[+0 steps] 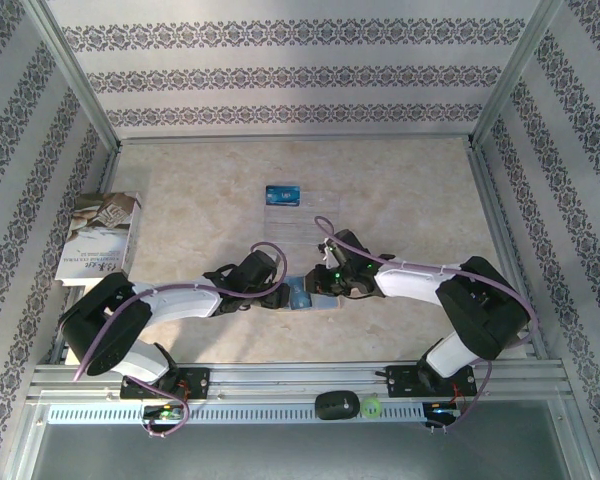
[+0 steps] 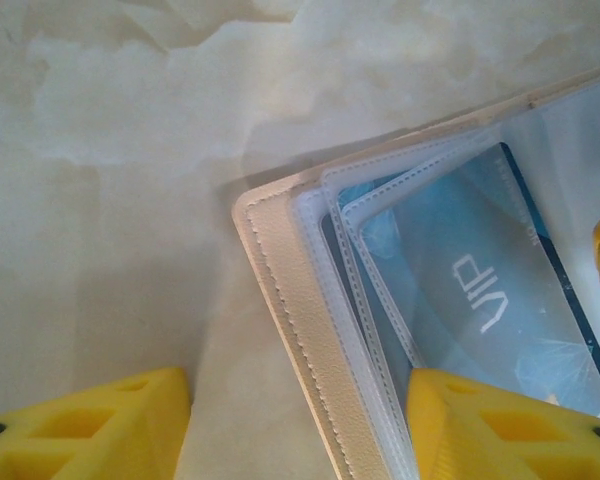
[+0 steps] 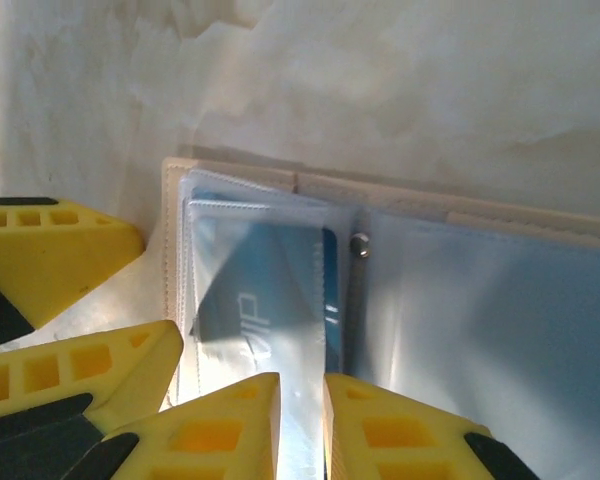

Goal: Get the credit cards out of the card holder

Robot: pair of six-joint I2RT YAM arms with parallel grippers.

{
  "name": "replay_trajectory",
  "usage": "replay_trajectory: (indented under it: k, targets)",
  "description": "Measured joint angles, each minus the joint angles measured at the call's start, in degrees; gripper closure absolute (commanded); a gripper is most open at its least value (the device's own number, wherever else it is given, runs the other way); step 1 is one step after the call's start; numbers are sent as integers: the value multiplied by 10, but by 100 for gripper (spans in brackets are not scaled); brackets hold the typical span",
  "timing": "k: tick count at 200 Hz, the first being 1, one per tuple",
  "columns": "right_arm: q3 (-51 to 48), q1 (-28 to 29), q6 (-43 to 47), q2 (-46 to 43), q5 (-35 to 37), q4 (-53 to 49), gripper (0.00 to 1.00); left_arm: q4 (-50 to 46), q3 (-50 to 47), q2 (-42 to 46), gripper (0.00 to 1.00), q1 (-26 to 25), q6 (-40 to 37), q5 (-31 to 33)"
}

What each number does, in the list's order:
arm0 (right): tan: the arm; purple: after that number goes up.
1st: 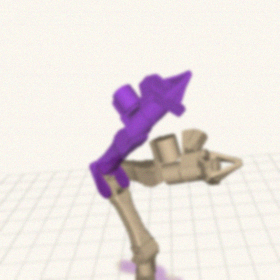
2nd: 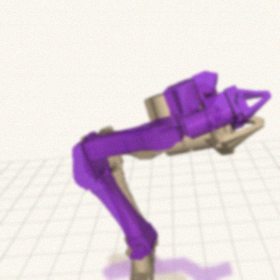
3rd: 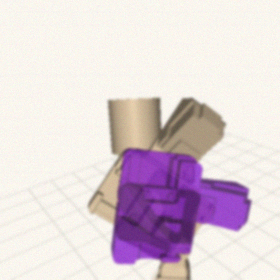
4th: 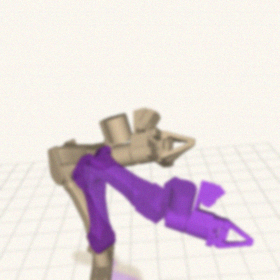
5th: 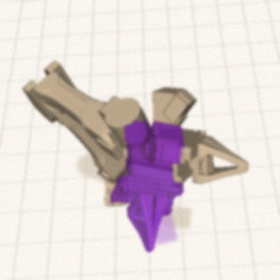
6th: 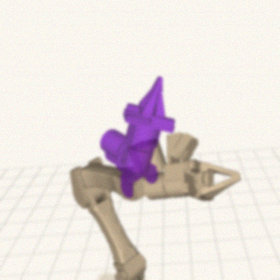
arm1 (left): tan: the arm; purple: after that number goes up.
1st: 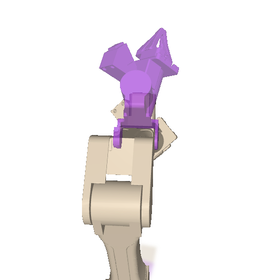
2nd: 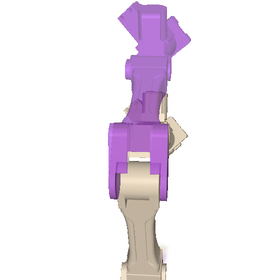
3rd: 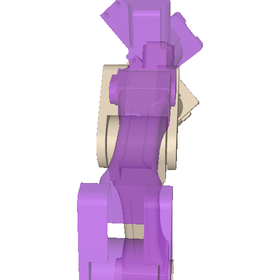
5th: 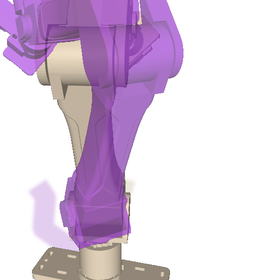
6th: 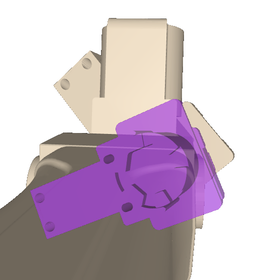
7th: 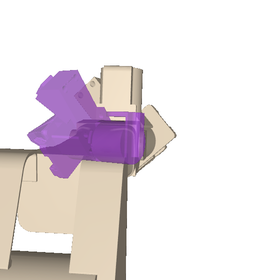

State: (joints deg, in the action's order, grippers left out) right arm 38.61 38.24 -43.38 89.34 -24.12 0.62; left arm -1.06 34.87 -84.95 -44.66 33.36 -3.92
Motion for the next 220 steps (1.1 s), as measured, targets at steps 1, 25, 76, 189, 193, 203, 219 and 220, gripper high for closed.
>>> replay_trajectory:
  k: [1,25,76,189,193,203,219,220]
  targets:
    - [0,0,0,0,0,0,80,0,0,0,40,0,0,0]
    - [-4,-2,-2,10,-4,1,79,-2,3,-4,40,0,0,3]
    - [-6,-2,-2,23,-11,6,78,-6,3,0,39,0,0,2]
    - [-21,-2,-9,24,-24,36,83,-11,9,-9,45,0,2,7]
    - [-22,-2,-11,24,-25,38,83,-11,9,-9,45,0,2,7]
    - [-23,-2,-13,24,-26,42,83,-11,9,-10,46,0,3,7]
    - [-24,-2,-15,27,-30,49,83,-11,9,-10,46,0,3,8]
    - [-24,-2,-15,27,-31,50,83,-11,9,-10,46,0,3,8]
